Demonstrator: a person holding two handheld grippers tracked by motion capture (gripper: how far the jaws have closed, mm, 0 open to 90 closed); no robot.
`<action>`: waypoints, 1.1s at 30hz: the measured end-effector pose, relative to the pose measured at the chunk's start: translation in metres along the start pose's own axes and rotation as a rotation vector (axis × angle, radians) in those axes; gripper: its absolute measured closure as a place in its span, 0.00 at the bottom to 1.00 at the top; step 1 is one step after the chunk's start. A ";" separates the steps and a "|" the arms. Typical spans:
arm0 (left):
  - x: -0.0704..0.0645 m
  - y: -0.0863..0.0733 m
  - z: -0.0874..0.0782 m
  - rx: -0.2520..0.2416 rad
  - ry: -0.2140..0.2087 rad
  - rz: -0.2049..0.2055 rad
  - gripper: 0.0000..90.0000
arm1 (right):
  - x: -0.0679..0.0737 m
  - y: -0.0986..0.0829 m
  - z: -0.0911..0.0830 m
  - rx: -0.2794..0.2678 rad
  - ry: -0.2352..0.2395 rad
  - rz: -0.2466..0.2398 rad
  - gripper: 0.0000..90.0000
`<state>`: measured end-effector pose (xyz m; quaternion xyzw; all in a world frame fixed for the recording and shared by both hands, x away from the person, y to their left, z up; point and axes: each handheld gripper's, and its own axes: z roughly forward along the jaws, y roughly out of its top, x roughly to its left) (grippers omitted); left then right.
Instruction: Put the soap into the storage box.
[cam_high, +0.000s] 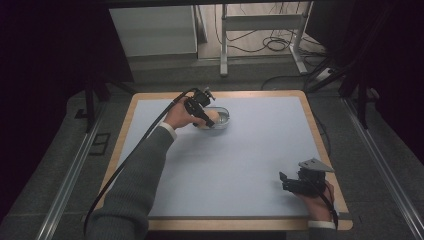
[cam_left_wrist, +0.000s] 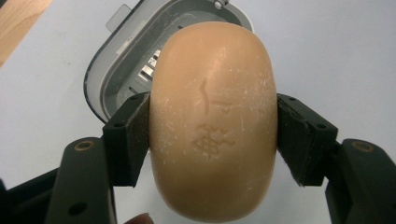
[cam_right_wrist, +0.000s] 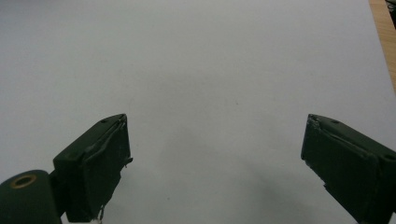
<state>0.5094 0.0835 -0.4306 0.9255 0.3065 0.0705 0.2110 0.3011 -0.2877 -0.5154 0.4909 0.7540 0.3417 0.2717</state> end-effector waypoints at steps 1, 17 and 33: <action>0.000 0.001 0.000 -0.003 -0.006 0.002 0.37 | 0.000 0.000 0.000 0.000 -0.001 0.000 0.09; 0.011 0.020 0.016 0.017 -0.018 0.018 0.37 | -0.002 -0.001 0.000 0.005 -0.008 0.003 0.09; 0.020 0.025 0.037 0.049 -0.031 0.023 0.36 | -0.005 -0.004 0.002 0.018 -0.018 0.006 0.09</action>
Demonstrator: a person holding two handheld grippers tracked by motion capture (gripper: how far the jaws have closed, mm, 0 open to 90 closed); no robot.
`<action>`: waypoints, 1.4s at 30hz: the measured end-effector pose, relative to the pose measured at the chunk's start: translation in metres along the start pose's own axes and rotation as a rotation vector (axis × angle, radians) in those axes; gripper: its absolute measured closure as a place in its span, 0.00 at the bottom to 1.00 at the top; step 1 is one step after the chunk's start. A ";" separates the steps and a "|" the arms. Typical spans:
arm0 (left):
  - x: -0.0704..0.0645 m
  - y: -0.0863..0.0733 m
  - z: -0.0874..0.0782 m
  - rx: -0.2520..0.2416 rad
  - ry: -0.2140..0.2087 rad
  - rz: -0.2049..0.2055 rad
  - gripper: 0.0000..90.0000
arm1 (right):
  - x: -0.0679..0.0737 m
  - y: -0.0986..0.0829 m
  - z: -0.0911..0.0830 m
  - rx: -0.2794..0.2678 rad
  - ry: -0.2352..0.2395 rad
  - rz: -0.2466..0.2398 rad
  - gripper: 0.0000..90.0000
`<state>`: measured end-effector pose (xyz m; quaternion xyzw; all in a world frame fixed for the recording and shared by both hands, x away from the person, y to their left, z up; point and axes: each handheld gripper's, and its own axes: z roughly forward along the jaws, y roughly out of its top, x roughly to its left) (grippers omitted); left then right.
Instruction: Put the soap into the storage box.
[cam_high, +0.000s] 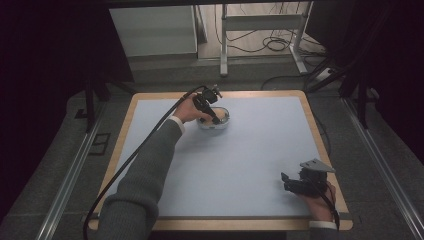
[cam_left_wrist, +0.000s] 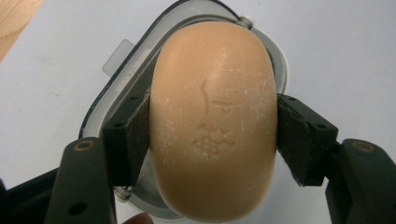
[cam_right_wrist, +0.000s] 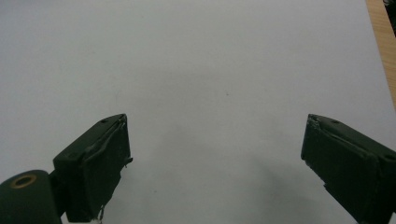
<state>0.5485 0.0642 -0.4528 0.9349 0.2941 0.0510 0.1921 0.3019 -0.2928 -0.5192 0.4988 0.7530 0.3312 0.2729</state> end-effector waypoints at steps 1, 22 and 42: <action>0.000 0.000 0.001 0.001 0.001 0.000 0.36 | 0.000 0.000 0.000 0.001 0.000 0.000 0.09; -0.019 -0.027 -0.037 -0.133 -0.020 -0.005 0.30 | 0.006 0.004 0.004 -0.006 0.015 -0.018 0.09; -0.056 -0.115 -0.069 -0.281 0.009 -0.058 0.26 | 0.006 0.001 -0.006 -0.019 0.007 -0.011 0.09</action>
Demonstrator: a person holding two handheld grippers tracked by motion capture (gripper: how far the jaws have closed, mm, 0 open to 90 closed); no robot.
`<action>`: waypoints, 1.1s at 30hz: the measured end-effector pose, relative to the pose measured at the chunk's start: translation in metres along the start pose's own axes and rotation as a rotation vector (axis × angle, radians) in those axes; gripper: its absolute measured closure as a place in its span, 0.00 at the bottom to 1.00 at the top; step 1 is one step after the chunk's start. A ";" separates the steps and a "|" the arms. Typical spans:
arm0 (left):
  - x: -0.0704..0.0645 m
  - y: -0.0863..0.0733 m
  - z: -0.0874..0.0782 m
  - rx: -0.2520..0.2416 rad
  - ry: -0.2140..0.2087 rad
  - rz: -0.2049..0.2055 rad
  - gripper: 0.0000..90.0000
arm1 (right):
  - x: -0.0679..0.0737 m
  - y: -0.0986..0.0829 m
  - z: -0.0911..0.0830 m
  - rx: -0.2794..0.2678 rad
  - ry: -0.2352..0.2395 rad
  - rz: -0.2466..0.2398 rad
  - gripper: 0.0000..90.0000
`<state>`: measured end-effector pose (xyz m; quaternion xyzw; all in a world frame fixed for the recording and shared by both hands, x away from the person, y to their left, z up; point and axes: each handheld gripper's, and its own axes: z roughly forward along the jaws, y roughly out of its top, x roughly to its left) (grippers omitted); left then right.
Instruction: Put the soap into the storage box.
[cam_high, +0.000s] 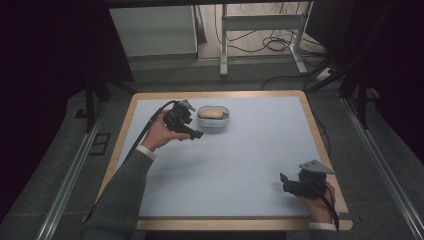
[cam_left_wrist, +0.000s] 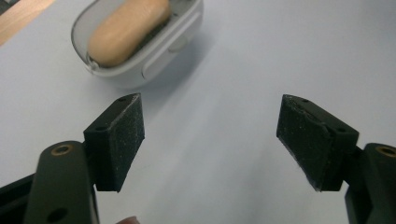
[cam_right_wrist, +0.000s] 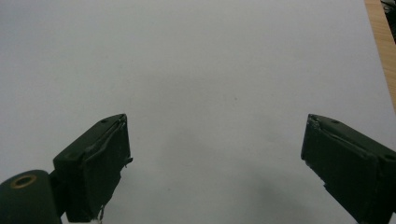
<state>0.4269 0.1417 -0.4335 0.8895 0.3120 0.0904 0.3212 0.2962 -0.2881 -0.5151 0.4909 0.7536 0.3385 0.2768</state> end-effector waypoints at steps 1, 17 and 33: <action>-0.002 -0.006 -0.002 -0.012 -0.005 -0.005 0.26 | 0.000 0.000 0.000 -0.001 0.001 0.001 0.09; -0.031 -0.087 -0.018 -0.108 0.019 -0.099 0.25 | -0.002 0.002 -0.002 -0.010 0.007 0.004 0.09; -0.053 -0.132 -0.024 -0.122 0.105 -0.138 0.22 | -0.002 0.001 -0.002 -0.004 0.003 -0.006 0.09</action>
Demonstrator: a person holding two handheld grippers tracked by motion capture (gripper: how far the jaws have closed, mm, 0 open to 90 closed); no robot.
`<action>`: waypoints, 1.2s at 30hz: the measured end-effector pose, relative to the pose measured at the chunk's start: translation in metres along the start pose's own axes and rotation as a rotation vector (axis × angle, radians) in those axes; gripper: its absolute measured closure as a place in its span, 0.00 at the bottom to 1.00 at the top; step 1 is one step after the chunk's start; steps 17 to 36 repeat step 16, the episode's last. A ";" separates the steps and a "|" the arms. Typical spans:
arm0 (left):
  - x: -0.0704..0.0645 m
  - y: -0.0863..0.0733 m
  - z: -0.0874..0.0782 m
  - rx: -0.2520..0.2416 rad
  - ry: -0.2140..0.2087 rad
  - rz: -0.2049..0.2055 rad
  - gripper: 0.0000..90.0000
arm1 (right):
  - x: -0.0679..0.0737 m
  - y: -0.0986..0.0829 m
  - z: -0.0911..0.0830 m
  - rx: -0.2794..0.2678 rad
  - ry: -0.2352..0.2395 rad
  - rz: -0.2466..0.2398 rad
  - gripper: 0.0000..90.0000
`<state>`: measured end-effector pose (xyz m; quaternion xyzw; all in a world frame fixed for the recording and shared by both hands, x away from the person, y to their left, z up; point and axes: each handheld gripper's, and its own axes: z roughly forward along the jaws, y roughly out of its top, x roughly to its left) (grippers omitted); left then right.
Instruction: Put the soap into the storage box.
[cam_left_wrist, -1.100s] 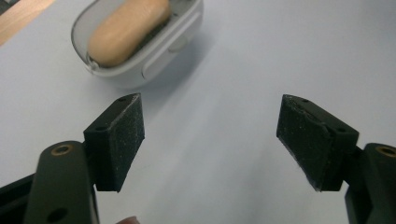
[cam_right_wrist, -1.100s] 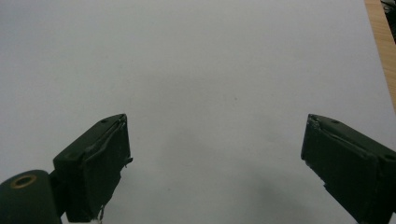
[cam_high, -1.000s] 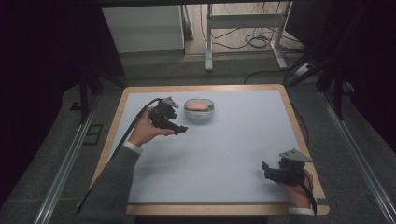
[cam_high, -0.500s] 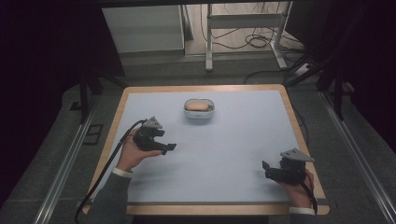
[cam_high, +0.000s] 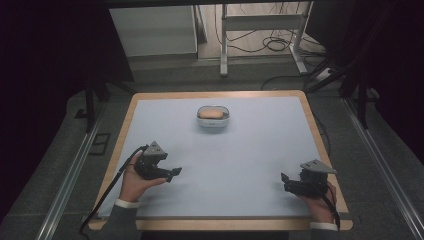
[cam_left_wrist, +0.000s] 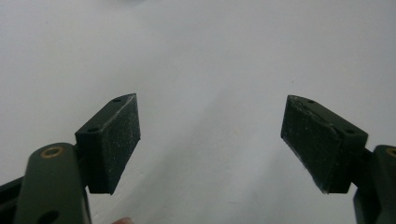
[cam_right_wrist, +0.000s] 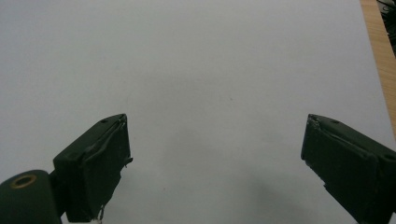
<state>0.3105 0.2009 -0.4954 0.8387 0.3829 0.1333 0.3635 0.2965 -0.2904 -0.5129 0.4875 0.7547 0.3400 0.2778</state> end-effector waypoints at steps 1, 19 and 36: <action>0.000 -0.001 -0.001 -0.005 -0.001 -0.011 0.22 | 0.001 0.000 0.000 -0.002 0.004 -0.003 0.09; 0.008 -0.002 -0.005 -0.033 -0.024 -0.024 0.22 | 0.004 -0.001 0.001 -0.006 0.015 -0.029 0.09; 0.008 -0.002 -0.005 -0.033 -0.024 -0.024 0.22 | 0.004 -0.001 0.001 -0.006 0.015 -0.029 0.09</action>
